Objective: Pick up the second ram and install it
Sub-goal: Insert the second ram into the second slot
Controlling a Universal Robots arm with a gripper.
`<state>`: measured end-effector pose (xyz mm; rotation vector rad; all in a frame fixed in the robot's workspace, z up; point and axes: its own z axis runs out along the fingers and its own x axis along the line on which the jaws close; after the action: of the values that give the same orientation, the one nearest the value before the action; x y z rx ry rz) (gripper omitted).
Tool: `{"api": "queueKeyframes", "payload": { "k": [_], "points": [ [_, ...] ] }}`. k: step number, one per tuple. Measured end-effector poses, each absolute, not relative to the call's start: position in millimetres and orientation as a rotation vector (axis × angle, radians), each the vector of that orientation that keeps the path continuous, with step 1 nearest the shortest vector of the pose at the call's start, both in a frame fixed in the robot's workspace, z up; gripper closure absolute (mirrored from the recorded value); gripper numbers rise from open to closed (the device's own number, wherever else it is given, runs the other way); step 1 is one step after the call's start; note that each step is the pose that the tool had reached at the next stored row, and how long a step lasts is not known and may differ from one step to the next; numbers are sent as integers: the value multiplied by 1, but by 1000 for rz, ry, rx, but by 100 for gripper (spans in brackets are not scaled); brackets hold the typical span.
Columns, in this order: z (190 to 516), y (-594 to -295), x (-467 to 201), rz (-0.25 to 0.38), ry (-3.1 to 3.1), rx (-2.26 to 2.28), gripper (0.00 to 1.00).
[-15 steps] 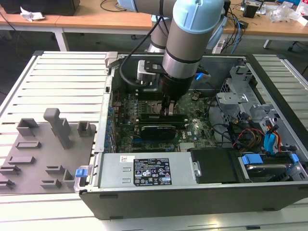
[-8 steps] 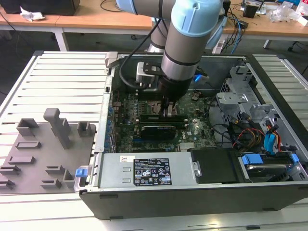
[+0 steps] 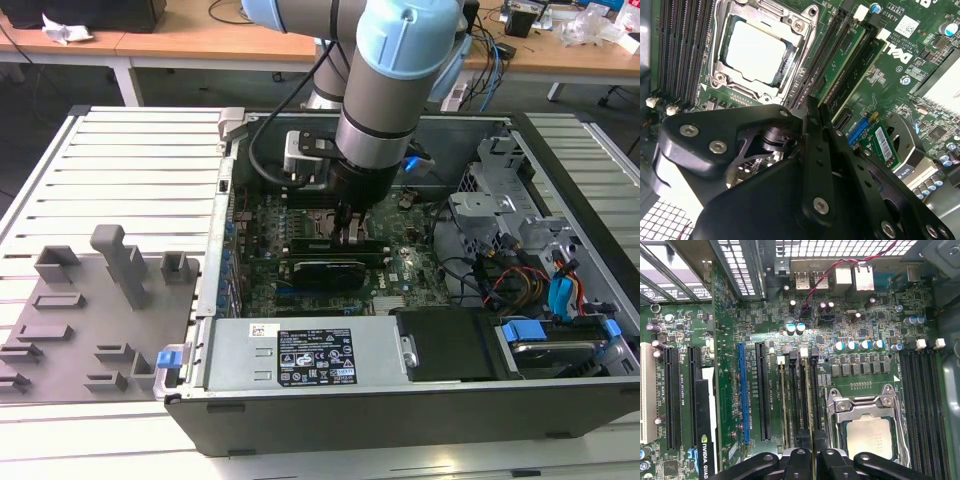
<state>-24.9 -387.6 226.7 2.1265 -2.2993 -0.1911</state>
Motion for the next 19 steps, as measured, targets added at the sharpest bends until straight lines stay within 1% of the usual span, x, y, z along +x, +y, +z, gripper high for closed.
{"api": "queueKeyframes", "payload": {
  "k": [10,12,13,14,15,17,19],
  "points": [
    [224,-388,-25,-190,-2296,2129,86],
    [223,-388,-25,-190,-2296,2130,85],
    [223,-388,-25,-190,-2296,2130,79],
    [224,-388,-25,-189,-2295,2129,79],
    [225,-388,-25,-189,-2295,2129,79],
    [240,-385,-25,-182,-2293,2126,79],
    [255,-375,-25,-159,-2285,2117,79]
  ]
}}
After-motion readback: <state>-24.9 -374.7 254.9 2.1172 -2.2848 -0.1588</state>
